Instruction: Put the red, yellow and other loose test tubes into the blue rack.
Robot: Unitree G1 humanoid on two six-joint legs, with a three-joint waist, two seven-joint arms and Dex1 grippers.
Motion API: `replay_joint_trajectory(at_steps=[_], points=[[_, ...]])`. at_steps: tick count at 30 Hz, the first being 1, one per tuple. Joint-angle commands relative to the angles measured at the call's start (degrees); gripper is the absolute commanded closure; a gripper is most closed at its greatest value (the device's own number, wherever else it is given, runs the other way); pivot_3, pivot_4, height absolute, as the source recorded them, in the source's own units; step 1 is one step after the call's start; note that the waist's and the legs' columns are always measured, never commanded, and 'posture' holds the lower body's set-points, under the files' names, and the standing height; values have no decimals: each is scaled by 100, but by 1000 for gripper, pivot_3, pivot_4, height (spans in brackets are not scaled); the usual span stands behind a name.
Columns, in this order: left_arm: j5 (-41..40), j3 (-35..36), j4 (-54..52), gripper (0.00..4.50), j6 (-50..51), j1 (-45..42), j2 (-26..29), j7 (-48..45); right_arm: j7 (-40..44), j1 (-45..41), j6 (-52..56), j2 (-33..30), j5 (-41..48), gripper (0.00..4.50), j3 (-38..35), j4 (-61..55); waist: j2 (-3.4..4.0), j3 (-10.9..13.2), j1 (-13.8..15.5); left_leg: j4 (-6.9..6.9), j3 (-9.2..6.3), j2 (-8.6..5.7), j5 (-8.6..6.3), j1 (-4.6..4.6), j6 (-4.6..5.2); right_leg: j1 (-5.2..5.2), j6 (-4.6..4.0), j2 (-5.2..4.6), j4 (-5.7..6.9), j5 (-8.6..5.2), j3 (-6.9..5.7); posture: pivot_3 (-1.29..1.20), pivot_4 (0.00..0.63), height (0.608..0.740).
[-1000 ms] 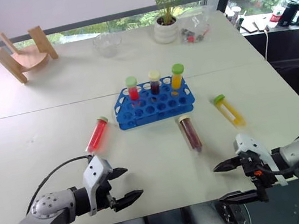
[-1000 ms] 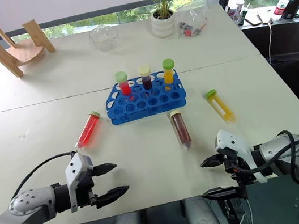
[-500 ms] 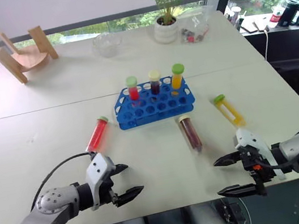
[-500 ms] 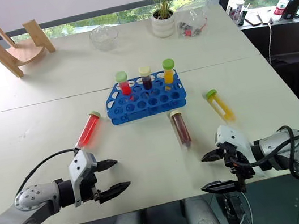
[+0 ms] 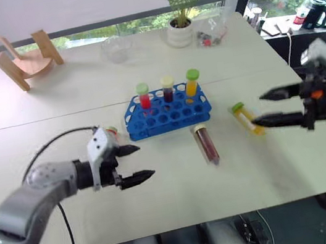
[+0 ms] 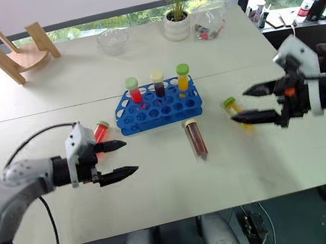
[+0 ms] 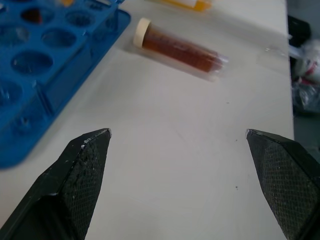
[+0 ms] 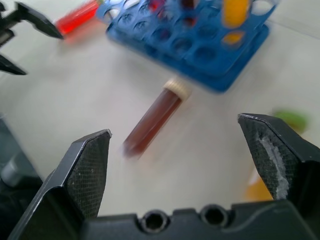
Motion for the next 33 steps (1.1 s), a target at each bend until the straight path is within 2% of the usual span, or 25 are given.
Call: replay_joint_trajectory(at_steps=[1,3,6,8,12,16,19,22,27,28,31,33], points=[[189,-56,231,54,-453,-721,330,-660,474,-1379,101,-220,-1082,0,1752,806,2,2,-19,-2,4,0,0,-6,1,-8,12,-2,0,7,0,0,150,740],[363,-136,331,54,-664,-968,434,-843,816,-2188,149,-63,-1694,0,2712,1366,7,5,-36,-3,11,0,-1,-12,2,-22,15,-4,0,9,2,0,150,740],[599,-259,392,54,-900,-1246,437,-913,1418,-3203,-184,505,-2685,0,3967,2669,9,6,-59,-11,15,1,1,-19,-2,-34,11,-2,-4,6,5,0,150,740],[669,-299,359,54,-946,-1327,382,-866,1727,-3650,-437,897,-3206,0,4489,3574,9,8,-49,-12,15,2,1,-43,-1,-59,10,0,-2,5,6,0,150,740],[581,-263,-26,54,-837,-1038,234,-612,2162,-4323,-580,1801,-3945,0,5123,5361,12,8,-39,12,17,-1,5,-105,-6,-125,12,-6,28,6,7,0,150,740],[668,-273,-239,54,-790,-697,129,-329,2297,-4619,-1041,2544,-4514,0,5289,6639,12,8,-23,10,19,-1,6,-109,-9,-136,11,-7,40,6,8,0,150,740],[625,-243,-360,54,-719,-607,84,-164,2328,-4640,-1443,2872,-4936,0,5338,7239,12,8,-20,15,17,-1,11,-107,-17,-136,10,-6,53,6,8,0,150,740],[655,-177,-433,0,-698,-473,145,-74,2502,-4506,-1835,2965,-5274,965,5350,7424,12,6,-14,27,13,-3,11,-103,-18,-127,12,-7,61,8,6,0,150,740],[685,-140,-392,0,-762,-380,207,-42,2702,-4301,-1922,3036,-5558,3434,5186,7366,11,6,-13,28,6,-5,10,-99,-16,-120,14,-6,63,9,2,0,150,740],[701,-157,-371,0,-773,-395,208,-41,2731,-4211,-1925,3001,-5585,3704,5137,7243,10,5,-15,28,5,-5,12,-98,-19,-120,14,-6,63,9,1,0,150,740],[739,-140,-204,0,-848,-423,255,-144,2541,-3909,-2142,2873,-5573,3708,4780,6706,0,-3,-16,26,3,-5,13,-96,-21,-118,14,-5,63,9,1,0,150,740],[756,-87,-14,0,-882,-426,317,-242,2340,-3747,-2456,2785,-5294,3708,4183,6076,-3,-4,-22,28,0,-4,13,-94,-21,-112,13,-4,63,9,-2,0,150,740]])
